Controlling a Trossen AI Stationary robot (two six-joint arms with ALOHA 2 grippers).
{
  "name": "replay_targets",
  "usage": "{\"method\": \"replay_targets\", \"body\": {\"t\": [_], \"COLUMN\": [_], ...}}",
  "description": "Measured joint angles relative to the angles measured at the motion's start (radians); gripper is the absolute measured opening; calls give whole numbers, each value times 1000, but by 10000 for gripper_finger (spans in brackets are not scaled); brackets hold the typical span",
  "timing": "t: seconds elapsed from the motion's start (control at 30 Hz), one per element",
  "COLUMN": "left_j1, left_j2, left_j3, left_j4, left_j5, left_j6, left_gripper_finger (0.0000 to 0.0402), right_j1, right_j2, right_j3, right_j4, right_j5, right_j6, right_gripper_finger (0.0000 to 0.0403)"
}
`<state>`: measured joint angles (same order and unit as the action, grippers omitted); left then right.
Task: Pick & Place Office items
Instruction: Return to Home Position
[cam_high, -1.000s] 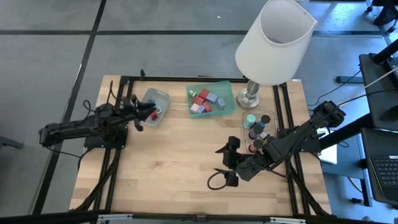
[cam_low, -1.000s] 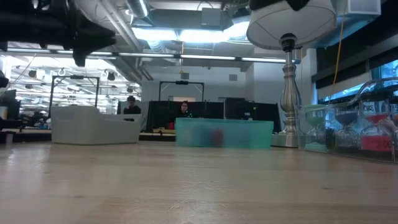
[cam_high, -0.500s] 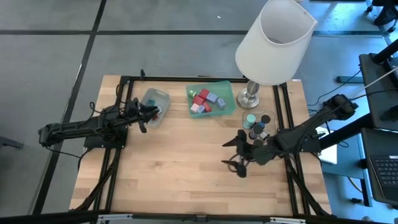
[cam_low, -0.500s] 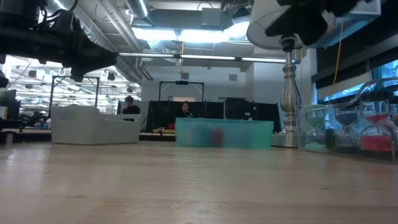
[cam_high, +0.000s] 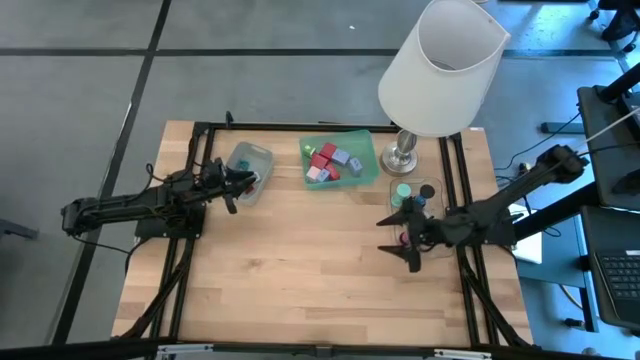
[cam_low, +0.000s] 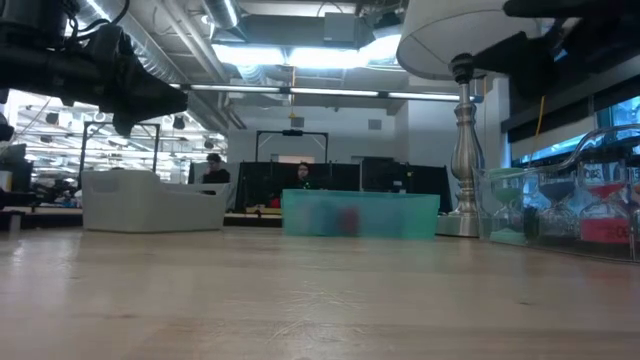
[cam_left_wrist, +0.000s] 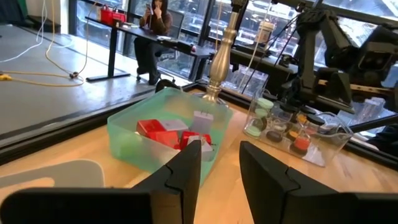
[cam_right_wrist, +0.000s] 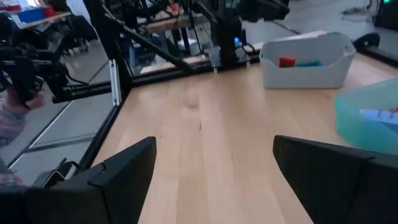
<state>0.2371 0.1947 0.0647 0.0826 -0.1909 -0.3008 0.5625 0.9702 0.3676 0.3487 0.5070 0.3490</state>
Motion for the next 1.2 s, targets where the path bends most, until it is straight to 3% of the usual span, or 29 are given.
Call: {"method": "replay_targets", "body": {"t": [0.27, 0.6, 1.2], "left_j1": [0, 0, 0], "left_j2": [0, 0, 0], "left_j3": [0, 0, 1], "left_j4": [-5, -5, -32], "left_j5": [2, 2, -107], "left_j6": [0, -1, 61], "left_gripper_finger": [103, 104, 103], "right_j1": [0, -30, -102], "right_j2": [-199, -409, -593], "right_j3": [-116, -256, -354], "right_j4": [1, 12, 0], "right_j5": [1, 10, -12], "right_j6": [-97, -95, -116], "right_gripper_finger": [327, 327, 327]}}
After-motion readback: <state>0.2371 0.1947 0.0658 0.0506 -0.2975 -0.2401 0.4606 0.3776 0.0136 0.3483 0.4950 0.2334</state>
